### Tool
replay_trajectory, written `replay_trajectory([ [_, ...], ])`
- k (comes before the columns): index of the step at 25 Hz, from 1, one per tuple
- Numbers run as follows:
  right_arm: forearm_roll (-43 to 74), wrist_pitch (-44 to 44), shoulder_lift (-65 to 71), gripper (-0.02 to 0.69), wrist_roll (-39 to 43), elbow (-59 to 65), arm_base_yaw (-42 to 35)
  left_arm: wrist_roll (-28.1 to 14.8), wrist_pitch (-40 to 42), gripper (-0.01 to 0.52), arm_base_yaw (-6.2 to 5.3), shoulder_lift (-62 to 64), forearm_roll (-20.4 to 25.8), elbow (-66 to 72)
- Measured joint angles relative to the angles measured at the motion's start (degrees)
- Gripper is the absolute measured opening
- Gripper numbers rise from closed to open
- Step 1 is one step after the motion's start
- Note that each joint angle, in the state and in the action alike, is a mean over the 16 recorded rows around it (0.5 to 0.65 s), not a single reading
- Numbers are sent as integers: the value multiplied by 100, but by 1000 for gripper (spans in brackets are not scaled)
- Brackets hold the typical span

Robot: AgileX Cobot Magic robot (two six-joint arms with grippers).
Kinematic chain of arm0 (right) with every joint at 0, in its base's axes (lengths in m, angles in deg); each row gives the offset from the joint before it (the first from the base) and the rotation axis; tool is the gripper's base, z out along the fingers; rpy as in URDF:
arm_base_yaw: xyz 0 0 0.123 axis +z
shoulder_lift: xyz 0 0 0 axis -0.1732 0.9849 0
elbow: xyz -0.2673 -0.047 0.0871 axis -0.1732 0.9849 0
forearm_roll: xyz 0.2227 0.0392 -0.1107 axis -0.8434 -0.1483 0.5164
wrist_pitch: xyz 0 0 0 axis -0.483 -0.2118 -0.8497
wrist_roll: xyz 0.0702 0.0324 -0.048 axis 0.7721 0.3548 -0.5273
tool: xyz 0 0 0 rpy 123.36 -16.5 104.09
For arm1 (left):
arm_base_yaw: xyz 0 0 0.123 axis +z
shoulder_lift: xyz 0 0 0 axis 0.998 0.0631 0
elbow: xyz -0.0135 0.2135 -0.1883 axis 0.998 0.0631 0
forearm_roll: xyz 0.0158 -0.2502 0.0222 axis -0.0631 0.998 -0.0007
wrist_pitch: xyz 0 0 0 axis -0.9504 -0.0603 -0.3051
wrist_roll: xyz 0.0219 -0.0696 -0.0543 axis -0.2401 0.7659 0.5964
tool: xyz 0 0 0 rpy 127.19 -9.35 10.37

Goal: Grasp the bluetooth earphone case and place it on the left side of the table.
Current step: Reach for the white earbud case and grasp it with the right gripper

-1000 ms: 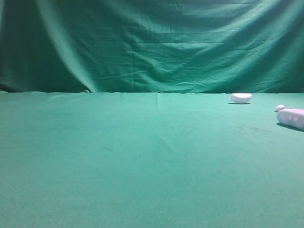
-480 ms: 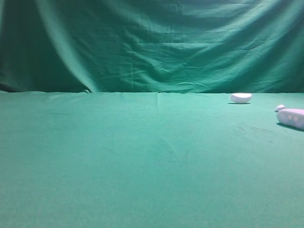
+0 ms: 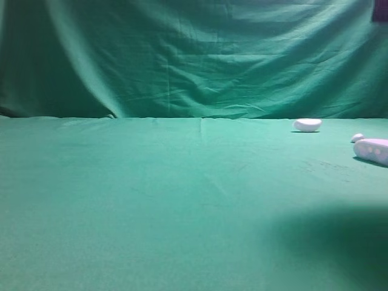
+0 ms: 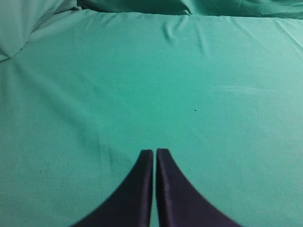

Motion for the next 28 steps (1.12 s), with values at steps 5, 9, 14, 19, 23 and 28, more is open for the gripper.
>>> replay_trajectory([
  [5,43,38,432,543,55,-277,-55,0,0,0,0,0,0,0],
  [9,26,114,628,543,76,-400,-101,0,0,0,0,0,0,0],
  [14,-22,222,724,543,80,-445,-151,0,0,0,0,0,0,0],
  [19,-76,329,756,543,79,-447,-159,0,0,0,0,0,0,0],
  [23,-106,369,797,543,76,-455,-159,0,0,0,0,0,0,0],
  [28,-128,348,849,505,73,-466,-159,0,0,0,0,0,0,0],
])
